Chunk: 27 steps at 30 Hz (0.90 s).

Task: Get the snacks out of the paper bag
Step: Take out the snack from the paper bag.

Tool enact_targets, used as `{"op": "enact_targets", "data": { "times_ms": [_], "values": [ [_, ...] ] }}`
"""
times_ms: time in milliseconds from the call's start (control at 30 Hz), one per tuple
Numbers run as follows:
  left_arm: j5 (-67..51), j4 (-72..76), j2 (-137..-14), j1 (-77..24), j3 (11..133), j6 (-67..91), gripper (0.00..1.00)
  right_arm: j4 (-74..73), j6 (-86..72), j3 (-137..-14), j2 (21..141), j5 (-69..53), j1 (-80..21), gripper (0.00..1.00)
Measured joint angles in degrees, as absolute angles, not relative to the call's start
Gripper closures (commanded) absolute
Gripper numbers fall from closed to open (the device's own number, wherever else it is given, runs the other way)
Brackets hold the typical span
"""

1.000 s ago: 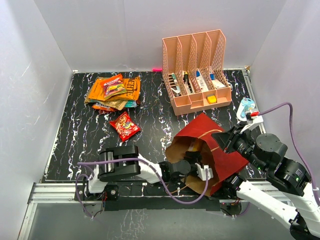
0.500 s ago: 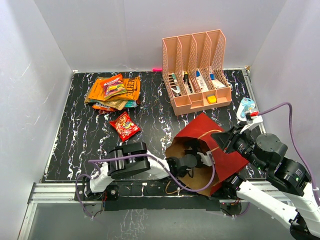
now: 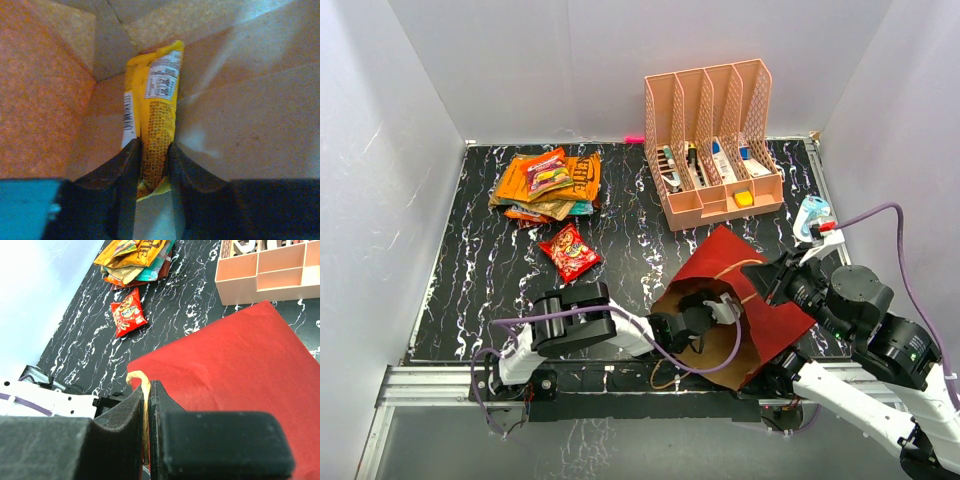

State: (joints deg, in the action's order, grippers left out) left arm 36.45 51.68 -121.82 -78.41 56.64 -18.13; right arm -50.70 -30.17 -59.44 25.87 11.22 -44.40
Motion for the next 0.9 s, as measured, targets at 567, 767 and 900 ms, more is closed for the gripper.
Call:
{"op": "enact_targets", "data": {
  "times_ms": [567, 767, 900],
  "values": [
    [20.69, 40.25, -101.95, -79.29, 48.03, -9.89, 1.00, -52.29, -28.58, -59.46, 24.12, 13.67, -44.40, 0.93],
    [7.31, 32.40, -86.06, -79.35, 46.04, -1.13, 1.00, -52.62, -29.45, -59.46, 19.55, 18.68, -44.40, 0.93],
    [1.50, 24.67, -74.98, -79.61, 45.74, 4.03, 1.00, -52.71, -32.64, -59.07, 15.70, 22.02, -44.42, 0.92]
  ]
}}
